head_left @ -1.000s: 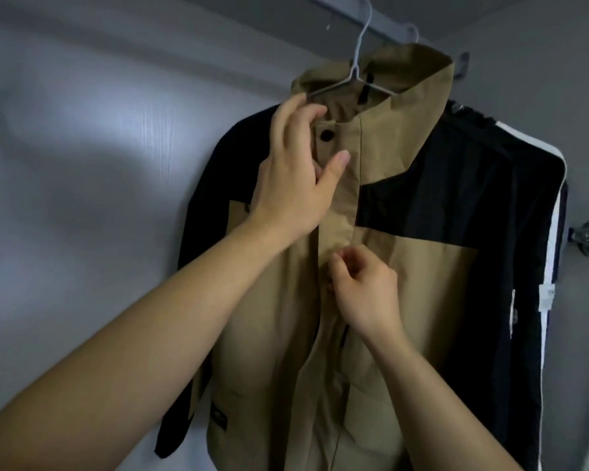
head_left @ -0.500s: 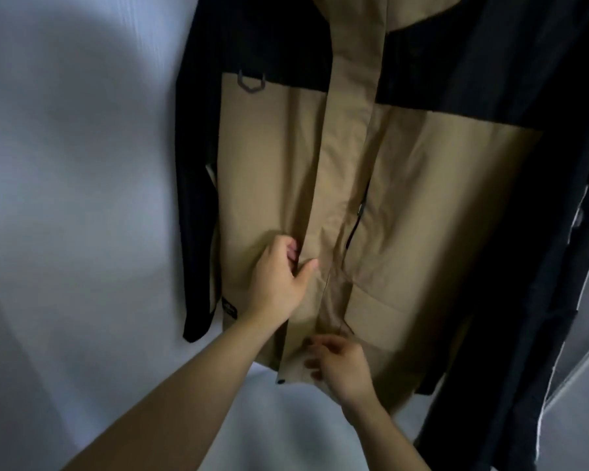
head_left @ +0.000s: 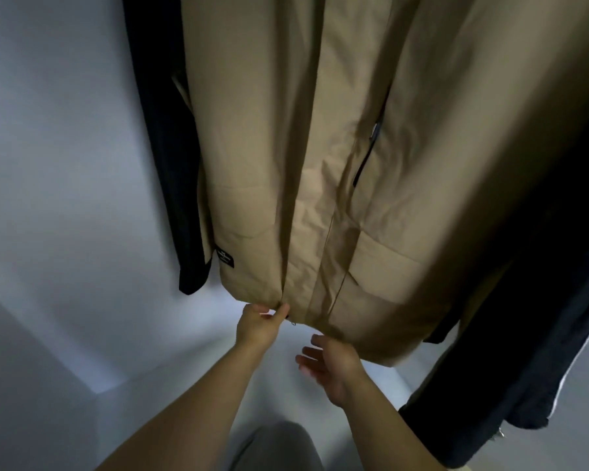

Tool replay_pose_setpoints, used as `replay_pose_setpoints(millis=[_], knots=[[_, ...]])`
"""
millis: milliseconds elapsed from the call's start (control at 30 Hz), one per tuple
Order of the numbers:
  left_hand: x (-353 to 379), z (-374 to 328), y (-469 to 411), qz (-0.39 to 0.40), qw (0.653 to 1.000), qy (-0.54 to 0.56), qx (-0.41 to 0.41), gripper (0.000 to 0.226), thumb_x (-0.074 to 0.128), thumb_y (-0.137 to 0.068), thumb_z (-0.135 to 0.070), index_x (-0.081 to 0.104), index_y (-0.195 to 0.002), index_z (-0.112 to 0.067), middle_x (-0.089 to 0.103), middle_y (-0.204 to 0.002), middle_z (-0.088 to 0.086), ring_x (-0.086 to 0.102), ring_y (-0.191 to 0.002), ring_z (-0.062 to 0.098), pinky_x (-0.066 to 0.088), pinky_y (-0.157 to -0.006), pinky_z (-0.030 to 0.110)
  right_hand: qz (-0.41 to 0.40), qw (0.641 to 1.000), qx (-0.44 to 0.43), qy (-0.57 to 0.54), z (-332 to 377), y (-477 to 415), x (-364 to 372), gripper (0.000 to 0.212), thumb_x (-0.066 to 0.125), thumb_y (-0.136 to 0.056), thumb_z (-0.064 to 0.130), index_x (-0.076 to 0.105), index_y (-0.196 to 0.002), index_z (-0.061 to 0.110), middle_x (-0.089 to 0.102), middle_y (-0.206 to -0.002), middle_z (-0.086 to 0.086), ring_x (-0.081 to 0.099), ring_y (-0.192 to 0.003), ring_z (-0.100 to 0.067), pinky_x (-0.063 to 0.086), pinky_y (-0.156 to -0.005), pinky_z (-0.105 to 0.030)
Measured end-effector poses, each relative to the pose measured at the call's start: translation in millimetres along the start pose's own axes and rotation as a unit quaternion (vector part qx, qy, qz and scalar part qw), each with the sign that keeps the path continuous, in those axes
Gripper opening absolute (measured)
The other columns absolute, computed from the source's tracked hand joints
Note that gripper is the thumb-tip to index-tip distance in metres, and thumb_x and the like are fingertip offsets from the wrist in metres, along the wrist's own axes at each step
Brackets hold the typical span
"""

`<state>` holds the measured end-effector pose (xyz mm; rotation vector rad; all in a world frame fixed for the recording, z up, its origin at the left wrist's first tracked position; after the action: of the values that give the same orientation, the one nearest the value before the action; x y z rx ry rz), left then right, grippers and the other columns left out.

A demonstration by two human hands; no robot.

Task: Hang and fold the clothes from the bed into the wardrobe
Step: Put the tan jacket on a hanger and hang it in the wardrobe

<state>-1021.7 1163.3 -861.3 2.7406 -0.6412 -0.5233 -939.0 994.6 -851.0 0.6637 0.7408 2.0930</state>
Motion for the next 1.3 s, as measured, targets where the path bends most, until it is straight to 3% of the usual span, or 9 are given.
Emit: replay_pose_setpoints(millis=[100,200,367,700,900,1000,1133,1200,1300], knots=[[23,23,0,0.111,0.963,0.21,-0.126,0.044,0.076,-0.09,-0.037,0.057,-0.123,-0.015,0.068,-0.114,0.0,0.068,-0.102,0.022,0.053,-0.093,0.038,0.016,0.998,0.033,-0.048,-12,-7,4,0.023,0.062,-0.1,0.018,0.061,-0.122,0.011,0.07,-0.114,-0.015,0.07,-0.1,-0.034,0.057,-0.07,-0.037],[33,25,2,0.186,0.931,0.291,-0.116,0.026,0.069,-0.096,-0.026,0.066,-0.121,-0.021,0.073,-0.112,-0.005,0.063,-0.107,0.02,0.041,-0.096,0.037,0.023,0.996,0.026,-0.076,-18,-17,6,0.037,0.069,-0.096,0.024,0.058,-0.13,0.016,0.065,-0.124,-0.009,0.064,-0.112,-0.03,0.056,-0.082,-0.04],[39,44,12,0.185,0.941,0.256,-0.121,0.026,0.076,-0.089,-0.028,0.072,-0.112,-0.016,0.072,-0.096,0.0,0.057,-0.088,0.019,0.045,-0.087,0.035,0.064,0.987,-0.002,-0.144,-20,-23,8,0.027,0.067,-0.097,0.027,0.062,-0.123,0.023,0.065,-0.126,-0.004,0.056,-0.123,-0.028,0.043,-0.111,-0.05],[31,29,35,0.142,0.988,0.058,0.01,0.023,0.073,-0.091,-0.036,0.075,-0.094,-0.014,0.072,-0.072,-0.004,0.062,-0.068,0.008,0.05,-0.069,0.025,-0.023,0.988,-0.056,-0.145,-18,-18,0,0.028,0.064,-0.099,0.024,0.056,-0.126,0.019,0.069,-0.117,-0.004,0.062,-0.109,-0.022,0.042,-0.095,-0.04],[28,28,39,0.147,0.986,0.079,0.008,0.015,0.073,-0.092,-0.028,0.076,-0.098,-0.015,0.078,-0.087,0.0,0.064,-0.077,0.012,0.051,-0.075,0.029,-0.045,0.99,-0.055,-0.122,-17,-14,-3,0.022,0.065,-0.099,0.022,0.063,-0.12,0.017,0.073,-0.107,-0.003,0.064,-0.1,-0.019,0.045,-0.086,-0.037],[31,31,40,0.134,0.987,0.086,-0.008,0.015,0.073,-0.092,-0.027,0.076,-0.1,-0.014,0.076,-0.09,0.007,0.062,-0.082,0.018,0.047,-0.076,0.028,-0.055,0.991,-0.055,-0.108,-16,-10,-4,0.019,0.066,-0.098,0.022,0.064,-0.117,0.018,0.069,-0.098,0.0,0.062,-0.099,-0.024,0.046,-0.089,-0.041],[34,29,43,0.126,0.989,0.078,-0.009,0.011,0.073,-0.092,-0.024,0.076,-0.095,-0.014,0.075,-0.085,0.006,0.064,-0.081,0.018,0.048,-0.078,0.028,-0.074,0.992,-0.062,-0.081,-11,-3,-9,0.003,0.066,-0.098,0.023,0.063,-0.098,0.022,0.065,-0.092,0.0,0.059,-0.111,-0.029,0.042,-0.109,-0.054],[33,23,44,0.122,0.992,0.042,0.008,0.014,0.074,-0.092,-0.026,0.077,-0.089,-0.013,0.076,-0.082,0.005,0.066,-0.078,0.018,0.052,-0.081,0.032,-0.088,0.994,-0.06,-0.035,-8,-2,-14,0.006,0.063,-0.1,0.027,0.062,-0.098,0.021,0.067,-0.094,-0.003,0.064,-0.098,-0.028,0.048,-0.103,-0.053],[29,1,46,0.13,0.984,-0.113,0.042,0.032,0.065,-0.096,-0.04,0.073,-0.084,-0.012,0.075,-0.081,0.006,0.069,-0.074,0.019,0.058,-0.082,0.04,-0.08,0.988,-0.053,0.124,2,5,-20,0.019,0.055,-0.102,0.032,0.064,-0.1,0.016,0.07,-0.098,-0.009,0.058,-0.082,-0.024,0.05,-0.072,-0.037]])
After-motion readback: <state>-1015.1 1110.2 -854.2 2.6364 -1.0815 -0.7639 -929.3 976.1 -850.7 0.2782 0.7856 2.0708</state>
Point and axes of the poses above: each hand's wrist, its own y-axis away from the middle knuckle, its own x-axis out of the palm, z = x × y, the point moved 7 cm from there along -y, towards the middle knuckle
